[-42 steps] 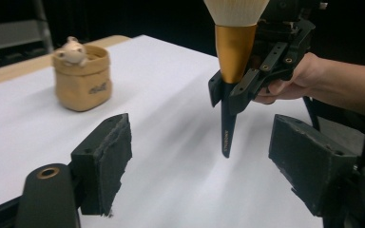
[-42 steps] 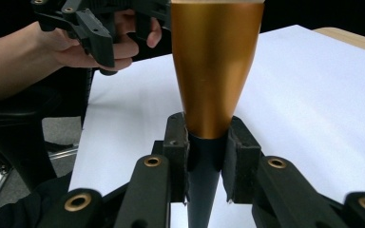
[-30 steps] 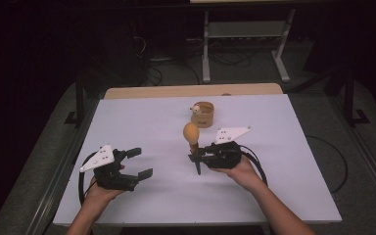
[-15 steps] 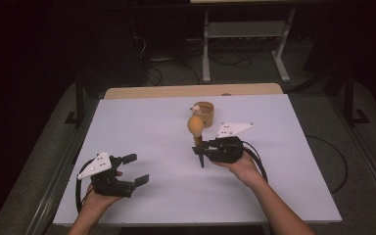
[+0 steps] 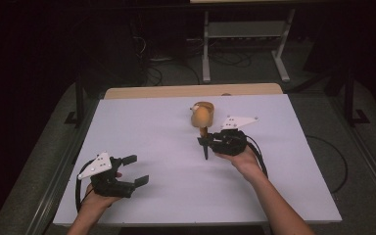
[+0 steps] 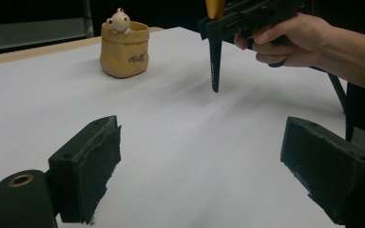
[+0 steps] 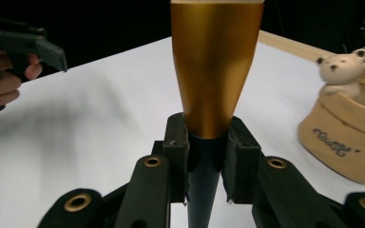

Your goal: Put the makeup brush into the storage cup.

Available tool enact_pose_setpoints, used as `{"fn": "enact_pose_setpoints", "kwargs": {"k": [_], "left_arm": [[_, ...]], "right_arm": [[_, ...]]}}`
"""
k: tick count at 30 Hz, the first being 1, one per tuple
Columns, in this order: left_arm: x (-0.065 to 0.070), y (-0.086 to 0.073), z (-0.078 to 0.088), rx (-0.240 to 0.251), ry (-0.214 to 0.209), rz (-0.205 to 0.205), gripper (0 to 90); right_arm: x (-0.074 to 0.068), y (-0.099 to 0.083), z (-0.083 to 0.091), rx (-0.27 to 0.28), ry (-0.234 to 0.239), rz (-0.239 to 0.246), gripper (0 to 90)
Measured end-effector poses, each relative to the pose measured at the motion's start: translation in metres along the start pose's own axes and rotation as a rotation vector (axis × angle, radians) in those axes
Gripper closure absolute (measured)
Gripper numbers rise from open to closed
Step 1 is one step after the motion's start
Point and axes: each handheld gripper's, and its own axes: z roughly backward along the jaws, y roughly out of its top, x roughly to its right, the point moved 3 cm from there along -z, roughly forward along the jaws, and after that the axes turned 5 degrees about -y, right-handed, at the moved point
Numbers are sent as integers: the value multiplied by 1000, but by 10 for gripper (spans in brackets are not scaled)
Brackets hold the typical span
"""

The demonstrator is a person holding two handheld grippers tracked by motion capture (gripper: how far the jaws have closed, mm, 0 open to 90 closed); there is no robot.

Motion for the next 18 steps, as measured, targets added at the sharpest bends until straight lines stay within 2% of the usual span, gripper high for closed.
{"fn": "enact_pose_setpoints", "kwargs": {"k": [9,10,13,18], "left_arm": [[0,0,1,7,3,-5,124],[0,0,1,7,4,-3,124],[0,-1,0,9,3,0,124],[0,-1,0,22,3,7,124]], "right_arm": [[14,3,4,31,-40,-41,733],[15,4,5,21,-45,-47,733],[19,13,10,45,-55,-39,733],[24,24,14,46,-71,-27,733]]}}
